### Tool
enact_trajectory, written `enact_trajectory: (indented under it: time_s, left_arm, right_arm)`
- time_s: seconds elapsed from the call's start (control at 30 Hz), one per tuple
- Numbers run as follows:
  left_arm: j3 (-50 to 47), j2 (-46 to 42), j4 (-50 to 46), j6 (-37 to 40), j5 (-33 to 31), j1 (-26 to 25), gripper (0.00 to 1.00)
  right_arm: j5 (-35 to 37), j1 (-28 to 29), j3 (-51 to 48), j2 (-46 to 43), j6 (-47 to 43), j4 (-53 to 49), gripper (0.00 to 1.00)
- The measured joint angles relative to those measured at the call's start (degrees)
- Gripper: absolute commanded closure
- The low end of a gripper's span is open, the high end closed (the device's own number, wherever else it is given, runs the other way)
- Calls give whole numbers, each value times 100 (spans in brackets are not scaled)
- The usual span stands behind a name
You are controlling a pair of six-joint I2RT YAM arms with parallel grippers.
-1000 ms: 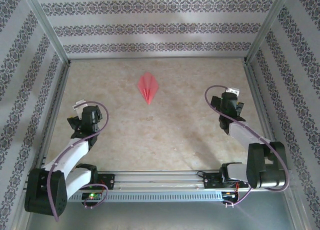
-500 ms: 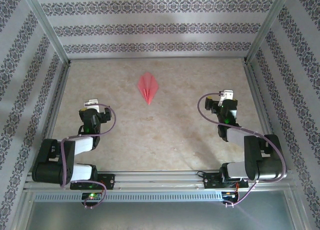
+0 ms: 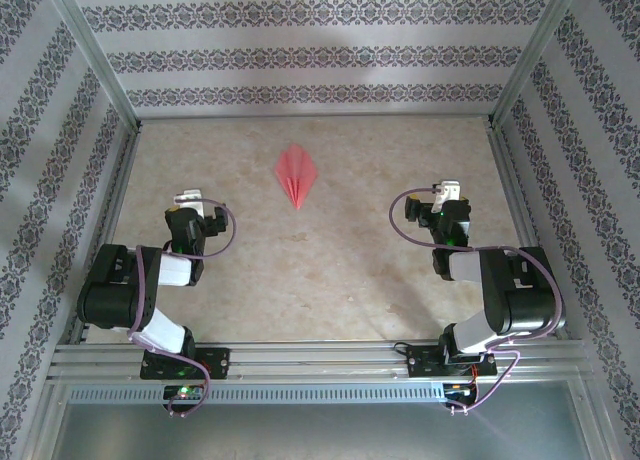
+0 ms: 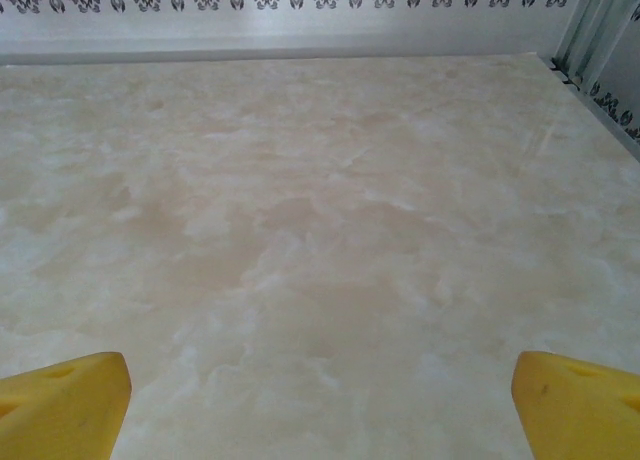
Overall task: Fold a paper plane with a square sheet of paper (pick it up from the middle)
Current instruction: Reset both arms
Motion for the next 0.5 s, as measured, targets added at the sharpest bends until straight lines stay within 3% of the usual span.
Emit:
enact_trajectory:
  time_s: [0.5]
  left_arm:
    - [-35, 166, 426, 7, 48, 0, 1]
  right_arm:
    - [-7, 0, 0, 0, 0, 2, 2]
